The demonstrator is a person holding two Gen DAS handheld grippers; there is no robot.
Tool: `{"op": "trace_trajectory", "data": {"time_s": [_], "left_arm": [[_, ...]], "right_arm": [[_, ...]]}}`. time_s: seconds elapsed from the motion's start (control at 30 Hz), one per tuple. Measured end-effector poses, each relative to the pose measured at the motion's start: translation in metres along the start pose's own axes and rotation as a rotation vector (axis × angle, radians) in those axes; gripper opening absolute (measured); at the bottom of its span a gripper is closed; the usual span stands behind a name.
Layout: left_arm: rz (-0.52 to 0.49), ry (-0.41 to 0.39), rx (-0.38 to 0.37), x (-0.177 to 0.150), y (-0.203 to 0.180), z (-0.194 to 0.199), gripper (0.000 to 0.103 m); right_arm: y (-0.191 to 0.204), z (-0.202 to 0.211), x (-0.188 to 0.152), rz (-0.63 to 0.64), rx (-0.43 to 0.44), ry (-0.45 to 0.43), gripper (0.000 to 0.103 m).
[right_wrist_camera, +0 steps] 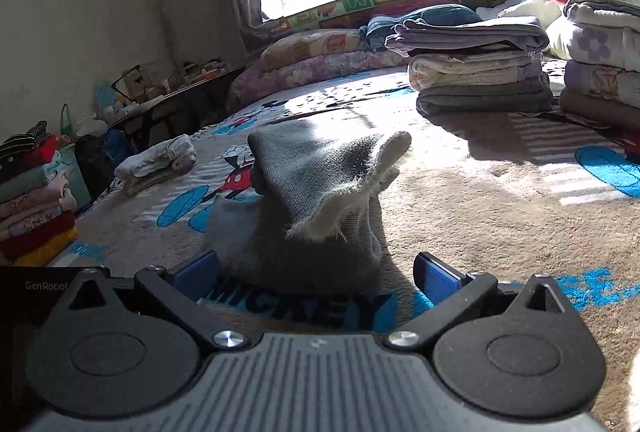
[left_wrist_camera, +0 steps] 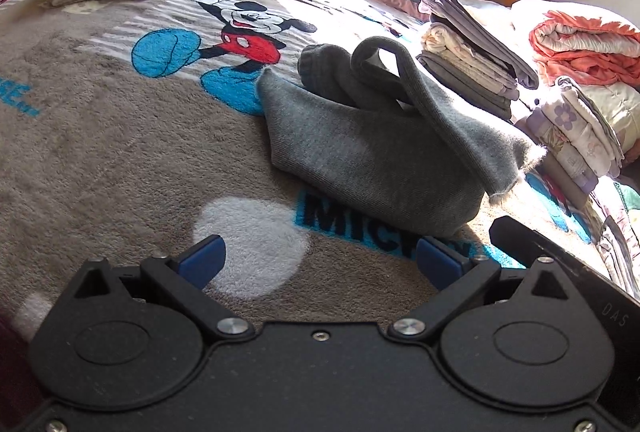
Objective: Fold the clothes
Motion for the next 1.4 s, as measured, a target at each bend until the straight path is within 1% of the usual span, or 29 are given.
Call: {"op": "trace_trajectory", "data": {"time_s": [0.07, 0.23, 0.27, 0.3, 0.4, 0.47, 0.57, 0.67, 0.7, 0.73, 0.8, 0.83, 0.87, 0.9, 0.93, 1.0, 1.07, 1.1, 1.17, 1.3, 1.4], "left_arm": [[0.006, -0.015, -0.003, 0.004, 0.001, -0.005, 0.102], [0.015, -0.044, -0.008, 0.016, 0.005, -0.017, 0.102], [0.016, -0.05, -0.009, 0.019, 0.007, -0.02, 0.102], [0.017, -0.055, -0.01, 0.021, 0.008, -0.022, 0.102], [0.02, -0.07, -0.013, 0.03, 0.011, -0.03, 0.102], [0.022, -0.079, -0.003, 0.038, 0.013, -0.037, 0.102], [0.011, -0.083, 0.021, 0.049, 0.013, -0.048, 0.101], [0.002, -0.083, 0.02, 0.055, 0.011, -0.058, 0.101], [0.001, -0.082, 0.02, 0.056, 0.01, -0.061, 0.101], [0.001, -0.08, 0.022, 0.055, 0.01, -0.063, 0.098], [-0.002, -0.079, 0.026, 0.054, 0.01, -0.067, 0.089], [-0.008, -0.085, 0.027, 0.054, 0.01, -0.067, 0.079], [-0.015, -0.093, 0.024, 0.053, 0.009, -0.066, 0.068], [-0.019, -0.098, 0.015, 0.052, 0.008, -0.066, 0.059], [-0.021, -0.099, 0.015, 0.052, 0.007, -0.066, 0.044], [-0.035, -0.104, 0.017, 0.05, 0.004, -0.066, 0.035], [-0.047, -0.109, 0.007, 0.048, 0.001, -0.064, 0.016], [-0.059, -0.114, -0.005, 0.047, -0.003, -0.062, 0.012], [-0.103, -0.138, -0.032, 0.045, -0.015, -0.054, 0.01], [-0.248, -0.185, -0.071, 0.035, -0.056, -0.039, 0.01], [-0.331, -0.197, -0.087, 0.027, -0.082, -0.037, 0.01]], "right_arm": [[0.001, -0.007, 0.005, 0.043, 0.002, -0.014, 0.102], [-0.001, -0.026, 0.016, 0.089, 0.023, -0.019, 0.092], [-0.002, -0.029, 0.017, 0.094, 0.028, -0.018, 0.088], [-0.003, -0.032, 0.019, 0.1, 0.033, -0.018, 0.08], [-0.008, -0.039, 0.024, 0.098, 0.047, -0.019, 0.069], [-0.012, -0.041, 0.027, 0.083, 0.065, -0.027, 0.066], [-0.021, -0.042, 0.03, 0.037, 0.101, -0.043, 0.066], [-0.032, -0.04, 0.035, -0.038, 0.154, -0.065, 0.066], [-0.037, -0.04, 0.037, -0.073, 0.173, -0.069, 0.064], [-0.042, -0.042, 0.037, -0.1, 0.19, -0.068, 0.062], [-0.051, -0.044, 0.038, -0.146, 0.214, -0.065, 0.049], [-0.055, -0.045, 0.038, -0.165, 0.221, -0.064, 0.047], [-0.059, -0.048, 0.038, -0.184, 0.234, -0.061, 0.042], [-0.062, -0.049, 0.038, -0.2, 0.252, -0.06, 0.039], [-0.064, -0.051, 0.038, -0.22, 0.265, -0.06, 0.039], [-0.069, -0.054, 0.038, -0.261, 0.291, -0.057, 0.039], [-0.075, -0.056, 0.041, -0.298, 0.311, -0.058, 0.039], [-0.079, -0.056, 0.042, -0.318, 0.324, -0.061, 0.038], [-0.089, -0.056, 0.046, -0.37, 0.351, -0.074, 0.037], [-0.108, -0.054, 0.05, -0.462, 0.4, -0.092, 0.037], [-0.122, -0.049, 0.053, -0.508, 0.428, -0.104, 0.037]]}}
Point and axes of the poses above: each gripper's, at about its wrist camera, not at the fingertips, and z roughly against the way its jaws point, y to its left, x to its top, the point moved 1 cm from there along -z, roughly the way its jaws point, and after that the axes turned 6 degrees about y, right-handed, at the moved point
